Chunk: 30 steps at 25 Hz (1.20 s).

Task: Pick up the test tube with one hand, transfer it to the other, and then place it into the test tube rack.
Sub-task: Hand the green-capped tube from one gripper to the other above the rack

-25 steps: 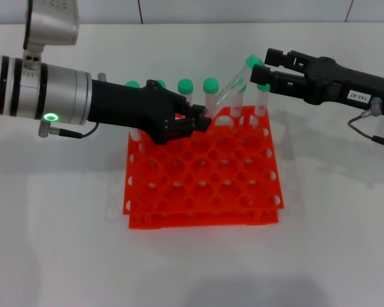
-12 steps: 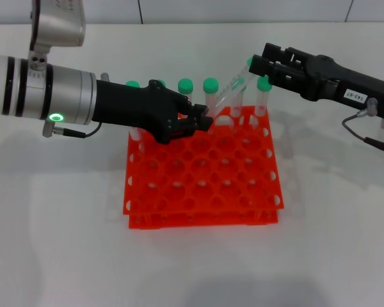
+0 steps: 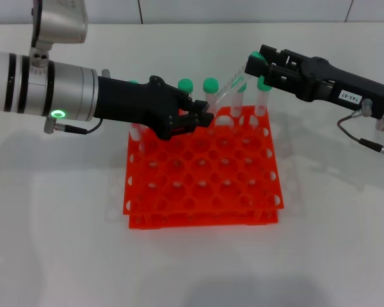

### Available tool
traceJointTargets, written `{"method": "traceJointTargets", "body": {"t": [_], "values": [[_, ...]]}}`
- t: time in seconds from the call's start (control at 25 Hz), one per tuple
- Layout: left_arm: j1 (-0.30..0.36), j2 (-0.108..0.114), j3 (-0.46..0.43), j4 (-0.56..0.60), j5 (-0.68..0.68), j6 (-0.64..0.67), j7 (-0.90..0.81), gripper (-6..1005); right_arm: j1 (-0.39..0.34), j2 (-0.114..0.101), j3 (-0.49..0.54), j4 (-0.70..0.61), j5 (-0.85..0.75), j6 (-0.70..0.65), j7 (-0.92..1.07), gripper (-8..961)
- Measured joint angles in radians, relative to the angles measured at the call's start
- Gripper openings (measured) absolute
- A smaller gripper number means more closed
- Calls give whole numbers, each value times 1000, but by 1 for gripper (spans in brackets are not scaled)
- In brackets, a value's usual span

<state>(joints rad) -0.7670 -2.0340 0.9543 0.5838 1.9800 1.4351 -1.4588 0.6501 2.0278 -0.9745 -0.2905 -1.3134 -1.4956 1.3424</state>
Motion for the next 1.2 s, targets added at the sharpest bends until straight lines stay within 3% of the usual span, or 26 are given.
{"method": "traceJointTargets", "body": {"t": [0.8, 1.2], "values": [[-15, -2, 12, -4, 1, -8, 0, 197, 2, 0, -36, 6, 44, -8, -9, 504], [-17, -4, 21, -4, 0, -13, 0, 197, 2, 0, -101, 8, 101, -7, -9, 292]]}}
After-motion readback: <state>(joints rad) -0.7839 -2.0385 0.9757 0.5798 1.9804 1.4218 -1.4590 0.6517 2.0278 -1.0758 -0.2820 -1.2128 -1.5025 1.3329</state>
